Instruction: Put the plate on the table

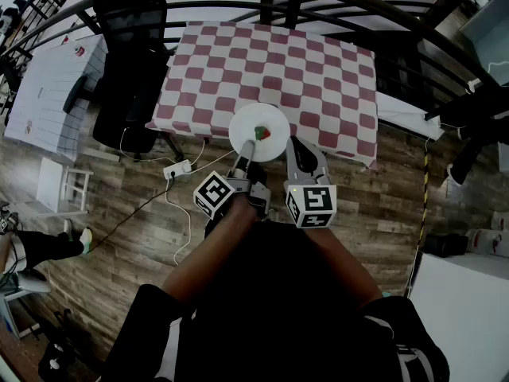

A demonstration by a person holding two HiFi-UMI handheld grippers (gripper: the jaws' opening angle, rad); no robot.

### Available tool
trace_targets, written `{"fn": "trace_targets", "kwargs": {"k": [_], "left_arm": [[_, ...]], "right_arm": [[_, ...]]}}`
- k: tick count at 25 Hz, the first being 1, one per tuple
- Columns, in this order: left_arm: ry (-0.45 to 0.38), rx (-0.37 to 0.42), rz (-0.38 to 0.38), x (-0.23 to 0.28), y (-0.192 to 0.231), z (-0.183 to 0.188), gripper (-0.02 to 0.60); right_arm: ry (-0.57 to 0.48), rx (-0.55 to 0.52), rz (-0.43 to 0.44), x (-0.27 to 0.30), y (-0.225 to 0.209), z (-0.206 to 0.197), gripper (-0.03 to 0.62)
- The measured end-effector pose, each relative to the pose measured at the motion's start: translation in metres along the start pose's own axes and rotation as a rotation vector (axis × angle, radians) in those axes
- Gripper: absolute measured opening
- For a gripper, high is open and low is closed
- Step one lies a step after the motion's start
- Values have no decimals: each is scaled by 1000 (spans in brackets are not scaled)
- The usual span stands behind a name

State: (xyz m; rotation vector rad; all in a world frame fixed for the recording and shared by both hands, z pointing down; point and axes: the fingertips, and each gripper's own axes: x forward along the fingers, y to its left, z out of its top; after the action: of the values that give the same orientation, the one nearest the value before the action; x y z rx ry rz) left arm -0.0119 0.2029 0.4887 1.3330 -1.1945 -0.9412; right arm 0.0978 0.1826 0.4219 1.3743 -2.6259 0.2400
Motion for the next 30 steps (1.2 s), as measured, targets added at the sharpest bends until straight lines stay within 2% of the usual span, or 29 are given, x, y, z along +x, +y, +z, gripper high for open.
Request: {"fn": "trace_targets", "kwargs": {"k": [5, 8, 16, 20, 30], "left_arm": [[5, 0, -1, 0, 2, -12, 23], [8, 1, -4, -5, 1, -20, 23], [-8, 32, -2, -13, 10, -13, 23], [14, 24, 2, -3, 19, -11, 23], [82, 35, 7, 46, 32, -2, 23]], "right_arm": [[8, 1, -15, -8, -9, -7, -3], [0, 40, -39, -17, -20, -10, -3], [7, 100, -87, -33, -39, -30, -2], [15, 113, -141, -35, -55, -39, -3], [59, 129, -181, -7, -73, -52, -3]]}}
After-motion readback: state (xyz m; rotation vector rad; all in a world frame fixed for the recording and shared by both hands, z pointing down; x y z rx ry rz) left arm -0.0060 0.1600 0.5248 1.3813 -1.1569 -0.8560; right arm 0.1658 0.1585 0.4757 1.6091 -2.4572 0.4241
